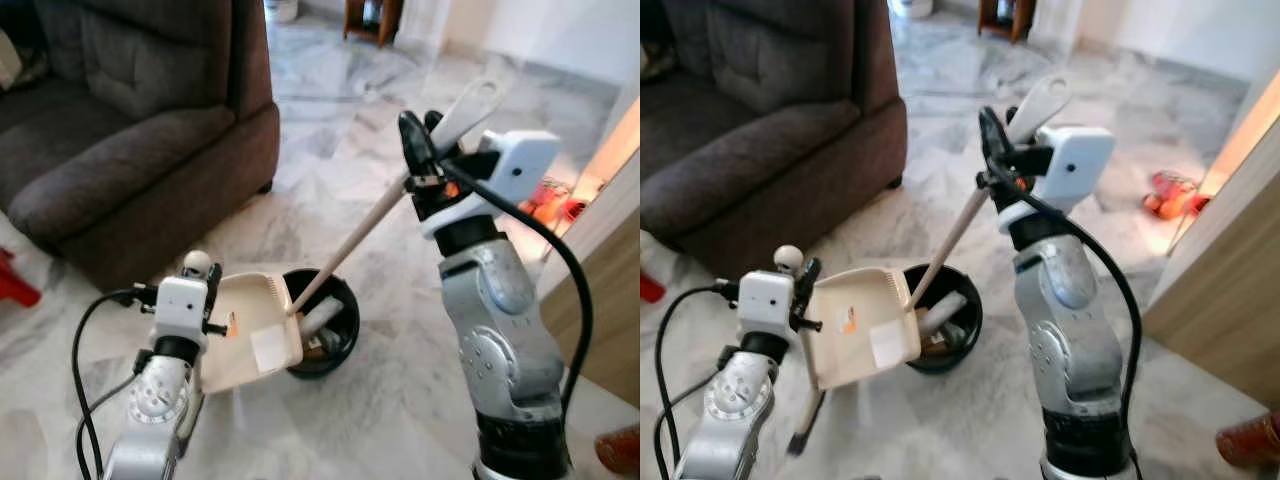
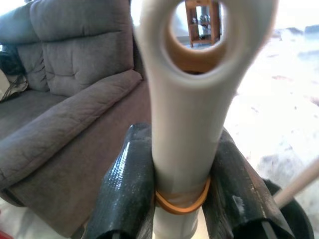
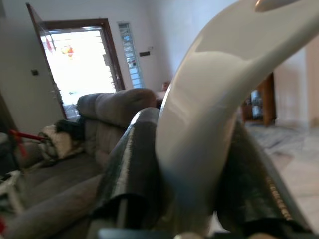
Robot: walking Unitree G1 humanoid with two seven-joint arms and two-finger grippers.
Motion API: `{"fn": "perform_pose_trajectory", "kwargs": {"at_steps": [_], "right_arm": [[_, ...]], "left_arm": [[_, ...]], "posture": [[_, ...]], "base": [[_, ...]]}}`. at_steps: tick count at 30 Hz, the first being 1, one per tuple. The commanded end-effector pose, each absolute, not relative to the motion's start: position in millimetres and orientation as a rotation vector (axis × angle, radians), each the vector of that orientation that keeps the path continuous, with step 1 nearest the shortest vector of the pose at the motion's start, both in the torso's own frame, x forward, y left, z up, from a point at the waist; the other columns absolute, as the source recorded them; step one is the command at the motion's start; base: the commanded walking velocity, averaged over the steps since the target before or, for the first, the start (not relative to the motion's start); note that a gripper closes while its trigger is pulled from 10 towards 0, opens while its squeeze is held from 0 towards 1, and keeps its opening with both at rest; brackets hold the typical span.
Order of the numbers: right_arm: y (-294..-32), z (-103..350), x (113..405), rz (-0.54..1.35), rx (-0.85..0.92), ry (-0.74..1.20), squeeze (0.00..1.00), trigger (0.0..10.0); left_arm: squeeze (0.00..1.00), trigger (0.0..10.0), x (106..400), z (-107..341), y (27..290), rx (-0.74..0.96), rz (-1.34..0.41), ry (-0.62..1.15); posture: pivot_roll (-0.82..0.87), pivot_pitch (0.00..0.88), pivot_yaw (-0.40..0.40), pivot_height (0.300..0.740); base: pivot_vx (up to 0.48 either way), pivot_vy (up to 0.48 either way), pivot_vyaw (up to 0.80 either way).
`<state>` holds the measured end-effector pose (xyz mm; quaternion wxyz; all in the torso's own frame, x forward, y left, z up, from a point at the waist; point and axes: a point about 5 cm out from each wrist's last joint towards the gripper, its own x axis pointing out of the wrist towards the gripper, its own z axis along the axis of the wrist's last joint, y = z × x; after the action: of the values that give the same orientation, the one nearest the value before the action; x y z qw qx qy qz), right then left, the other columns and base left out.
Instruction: Sweep floor
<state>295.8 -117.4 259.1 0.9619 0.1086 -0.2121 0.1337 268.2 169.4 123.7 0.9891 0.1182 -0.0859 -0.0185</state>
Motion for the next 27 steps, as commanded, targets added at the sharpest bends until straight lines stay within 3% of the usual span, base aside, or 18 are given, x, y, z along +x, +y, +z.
{"fn": "perform_pose_trajectory", "kwargs": {"at_steps": [1,27], "right_arm": [[-110.3,276.1,288.6,0.312,0.221,-0.518,0.0,10.0],[-111.7,281.3,288.9,0.304,0.252,-0.541,0.0,10.0]], "left_arm": [[0.0,10.0,268.0,131.4,167.7,0.225,-0.047,-0.219],[0.0,10.0,269.1,132.7,167.5,0.224,-0.044,-0.231]], "posture": [[0.17,0.14,-0.023,0.74],[0.17,0.13,-0.023,0.74]], "base": [[0.27,0.0,0.0],[0.272,0.0,0.0]]}}
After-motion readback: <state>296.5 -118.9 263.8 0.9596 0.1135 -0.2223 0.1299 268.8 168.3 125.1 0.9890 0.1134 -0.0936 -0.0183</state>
